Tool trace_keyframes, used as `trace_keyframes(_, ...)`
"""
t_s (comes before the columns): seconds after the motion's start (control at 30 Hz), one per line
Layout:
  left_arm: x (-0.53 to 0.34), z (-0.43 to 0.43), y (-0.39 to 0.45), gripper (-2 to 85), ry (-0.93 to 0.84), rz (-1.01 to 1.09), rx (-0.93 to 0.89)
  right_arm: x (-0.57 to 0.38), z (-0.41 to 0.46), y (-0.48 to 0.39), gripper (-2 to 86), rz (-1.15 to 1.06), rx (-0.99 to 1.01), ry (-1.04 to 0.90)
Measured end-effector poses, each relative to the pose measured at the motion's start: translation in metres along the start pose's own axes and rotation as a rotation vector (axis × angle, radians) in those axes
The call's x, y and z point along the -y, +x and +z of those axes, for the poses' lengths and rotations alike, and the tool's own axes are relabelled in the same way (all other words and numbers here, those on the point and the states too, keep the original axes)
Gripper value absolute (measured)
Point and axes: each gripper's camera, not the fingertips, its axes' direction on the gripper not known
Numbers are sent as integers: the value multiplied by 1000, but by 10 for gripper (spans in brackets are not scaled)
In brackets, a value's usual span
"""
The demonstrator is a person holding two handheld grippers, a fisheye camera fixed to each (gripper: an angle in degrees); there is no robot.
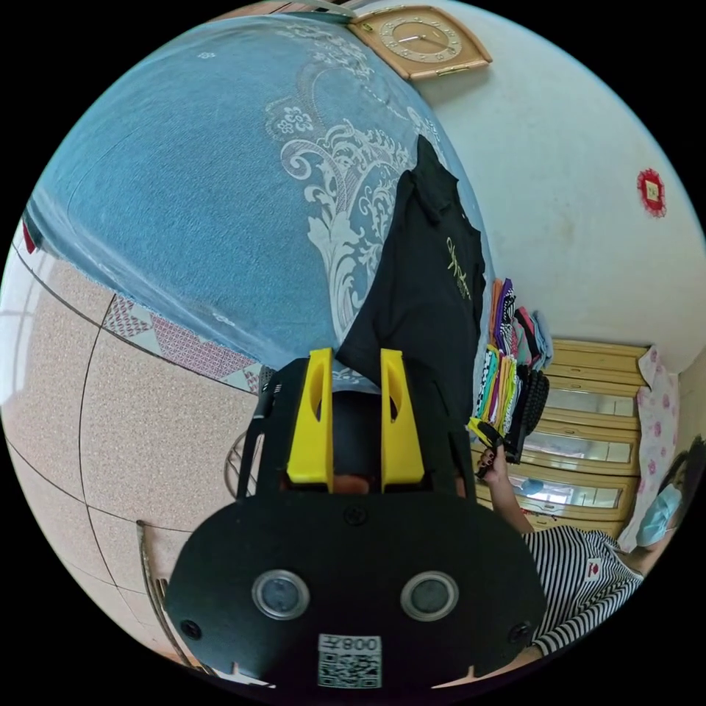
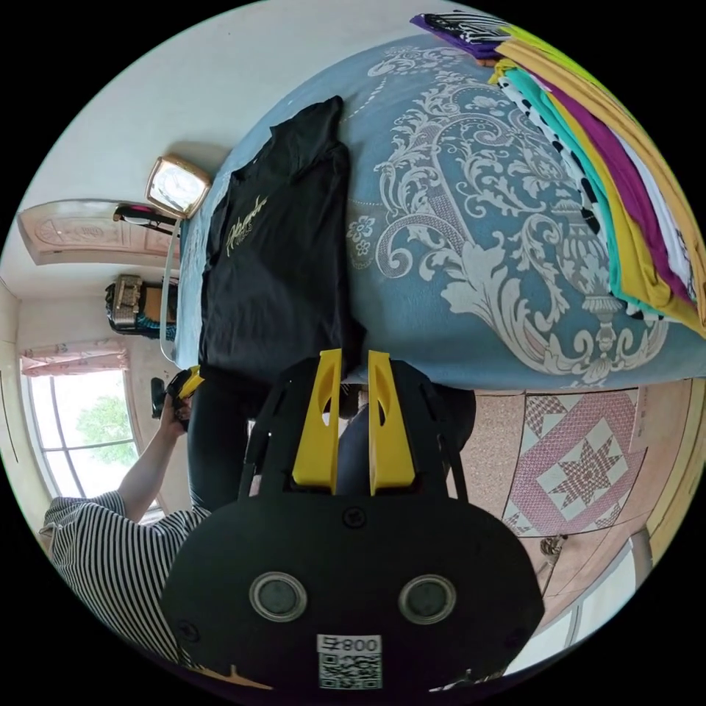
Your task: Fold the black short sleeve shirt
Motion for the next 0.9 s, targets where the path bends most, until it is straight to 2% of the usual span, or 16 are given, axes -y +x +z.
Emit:
trace_keyframes(0.23,-16,-8,-1,84,-3,-9,0,-2,22,12,59,-42,-112,-27)
trace_keyframes(0.47,-29,-15,-2,44,-7,-23,-66,-10,30,35,42,-49,-118,-13)
trace_keyframes(0.67,-42,-30,6,28,23,-18,-108,-15,32,59,21,-61,-55,-29)
trace_keyframes(0.9,-54,-61,34,22,77,78,-217,-21,-3,92,10,-82,155,32)
